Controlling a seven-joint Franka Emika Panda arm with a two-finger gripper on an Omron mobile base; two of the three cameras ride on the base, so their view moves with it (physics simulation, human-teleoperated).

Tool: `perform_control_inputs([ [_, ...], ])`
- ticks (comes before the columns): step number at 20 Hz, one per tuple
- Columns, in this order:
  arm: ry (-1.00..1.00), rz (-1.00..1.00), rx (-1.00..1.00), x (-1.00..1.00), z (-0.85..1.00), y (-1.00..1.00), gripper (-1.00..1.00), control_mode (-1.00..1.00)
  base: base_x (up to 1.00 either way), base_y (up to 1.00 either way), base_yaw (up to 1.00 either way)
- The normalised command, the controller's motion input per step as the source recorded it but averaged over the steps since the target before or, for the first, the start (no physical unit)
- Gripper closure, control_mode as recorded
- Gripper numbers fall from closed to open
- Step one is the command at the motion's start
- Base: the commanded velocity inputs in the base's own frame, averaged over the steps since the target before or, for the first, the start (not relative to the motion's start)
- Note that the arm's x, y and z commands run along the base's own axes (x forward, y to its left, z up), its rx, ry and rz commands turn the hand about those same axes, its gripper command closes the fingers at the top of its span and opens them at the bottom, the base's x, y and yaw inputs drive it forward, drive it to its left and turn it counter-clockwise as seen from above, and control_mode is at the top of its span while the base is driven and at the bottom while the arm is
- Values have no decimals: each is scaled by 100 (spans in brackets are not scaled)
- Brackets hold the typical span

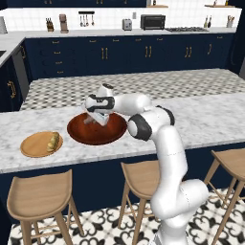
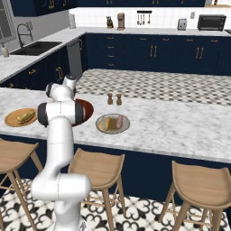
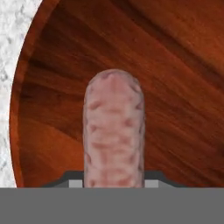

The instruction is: Place one bun and one sausage from the bowl on each plate.

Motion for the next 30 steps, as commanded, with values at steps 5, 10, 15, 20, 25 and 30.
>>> perform_control_inputs([
  [5, -6, 17, -8, -62, 49, -69, 100, -100, 0, 0, 0],
  [10, -4, 24, -15, -67, 57, -46, 100, -100, 0, 0, 0],
  [15, -9, 39, -14, -81, 42, -70, 100, -100, 0, 0, 0],
  [20, -16, 38, -13, -93, 25, -92, 100, -100, 0, 0, 0],
  [25, -21, 30, -16, -84, 21, -78, 100, -100, 0, 0, 0],
  [30, -3, 8, -14, -39, 32, -23, 100, -100, 0, 0, 0],
])
